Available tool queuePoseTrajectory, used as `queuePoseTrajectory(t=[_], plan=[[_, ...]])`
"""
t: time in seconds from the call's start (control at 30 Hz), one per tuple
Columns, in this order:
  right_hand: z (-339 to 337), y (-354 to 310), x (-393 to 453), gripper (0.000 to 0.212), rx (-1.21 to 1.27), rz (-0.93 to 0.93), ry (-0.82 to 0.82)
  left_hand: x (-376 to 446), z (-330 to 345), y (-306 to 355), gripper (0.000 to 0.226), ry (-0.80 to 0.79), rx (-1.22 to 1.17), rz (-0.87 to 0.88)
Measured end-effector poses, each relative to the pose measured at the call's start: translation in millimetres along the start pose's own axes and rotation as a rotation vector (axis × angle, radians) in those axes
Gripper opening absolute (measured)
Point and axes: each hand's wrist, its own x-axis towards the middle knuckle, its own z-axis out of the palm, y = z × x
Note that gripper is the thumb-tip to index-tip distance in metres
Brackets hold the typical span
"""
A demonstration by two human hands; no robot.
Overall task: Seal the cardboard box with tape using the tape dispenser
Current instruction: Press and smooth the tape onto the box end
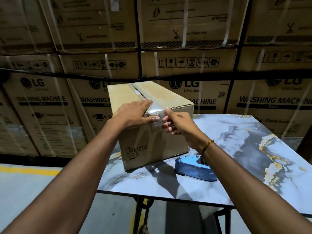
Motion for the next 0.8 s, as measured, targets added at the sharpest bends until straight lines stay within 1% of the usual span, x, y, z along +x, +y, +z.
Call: queuePoseTrajectory(t=[0.2, 0.4, 0.5, 0.63, 0.8], plan=[[12.3, 1.0, 11.8, 0.033, 0.053, 0.003, -0.024, -0.5, 1.2, 0.0, 0.083, 0.025, 0.027, 0.006], [11.2, 4.7, 12.5, 0.041, 0.01, -0.01, -0.002, -1.5, 2.0, 1.3, 0.093, 0.035, 0.032, 0.007], [12.4, 10.6, 12.1, 0.045, 0.028, -0.016, 0.026, 0.3, 4.1, 0.1, 0.093, 0.034, 0.034, 0.003], [12.9, 12.0, 13.2, 0.043, 0.074, 0.013, 0.021, 1.1, 6.1, -0.5, 0.093, 0.037, 0.032, 0.0], [11.2, 13.7, 13.8, 0.044, 0.035, -0.012, 0.015, 0.6, 6.3, 0.1, 0.089, 0.049, 0.032, 0.002]])
